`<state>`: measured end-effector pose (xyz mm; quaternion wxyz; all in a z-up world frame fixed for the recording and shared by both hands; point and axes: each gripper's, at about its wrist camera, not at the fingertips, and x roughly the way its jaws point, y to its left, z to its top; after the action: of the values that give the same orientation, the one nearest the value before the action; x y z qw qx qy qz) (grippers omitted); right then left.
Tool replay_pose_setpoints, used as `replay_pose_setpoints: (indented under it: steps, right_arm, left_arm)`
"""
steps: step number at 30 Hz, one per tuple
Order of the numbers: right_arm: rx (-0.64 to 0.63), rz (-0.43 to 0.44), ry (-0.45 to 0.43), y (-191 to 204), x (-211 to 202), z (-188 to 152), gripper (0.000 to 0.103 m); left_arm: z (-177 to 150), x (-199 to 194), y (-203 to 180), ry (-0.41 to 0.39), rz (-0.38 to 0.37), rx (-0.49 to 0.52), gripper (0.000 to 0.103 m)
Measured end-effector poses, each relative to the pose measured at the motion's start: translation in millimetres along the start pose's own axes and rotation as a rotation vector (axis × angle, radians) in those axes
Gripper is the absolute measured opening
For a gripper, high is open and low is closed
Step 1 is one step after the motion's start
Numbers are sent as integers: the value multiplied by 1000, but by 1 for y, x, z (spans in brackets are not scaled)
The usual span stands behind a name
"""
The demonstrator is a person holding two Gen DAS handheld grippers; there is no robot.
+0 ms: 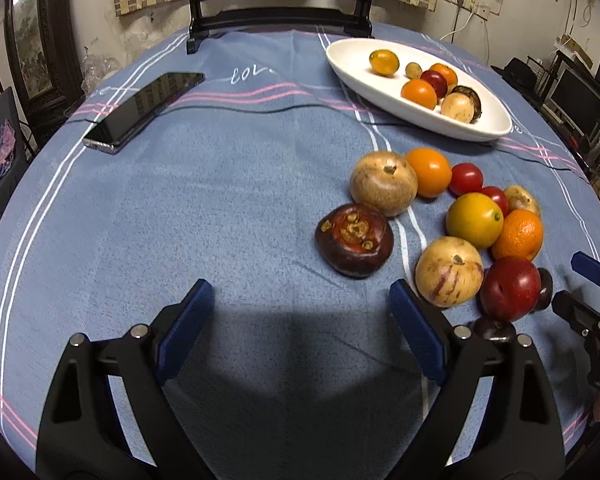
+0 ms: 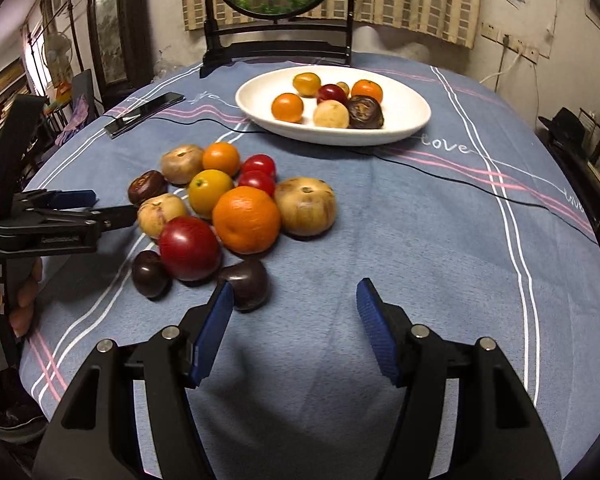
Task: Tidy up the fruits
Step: 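Grasp the dark red plum with the right tool while the left tool grasps a dark brown fruit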
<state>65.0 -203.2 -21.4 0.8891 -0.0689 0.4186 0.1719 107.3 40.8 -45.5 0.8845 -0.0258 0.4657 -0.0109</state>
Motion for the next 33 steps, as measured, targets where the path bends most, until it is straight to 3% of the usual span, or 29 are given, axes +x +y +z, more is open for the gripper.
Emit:
replay_pose_setpoints:
  steps: [5,15,18,21,22,27,33]
  right_arm:
    - [-26,11,3,10,-1,-1,64]
    - [4,-30,94,19,30,5,64]
    - [23,-23,93,20,33,8,55]
    - [52,-8,82,14,30,9,34]
    - [54,10,81,14,30,8,31]
    - [67,21,71,13,28,5,32]
    - [82,14,57,13,23,0,31]
  left_arm:
    - [-2,1,0,8,-4,2,92]
    - [-2,3,-1,16,-3,10,94]
    - [-2,4,-3,19,4,16,95]
    - [-2,5,-6,26,18,30,95]
    - [-2,6,-7,28,26,37,95]
    - [-3,5,-6,27,27,38,96]
    - [-1,0,-7,-1,-26,56,96]
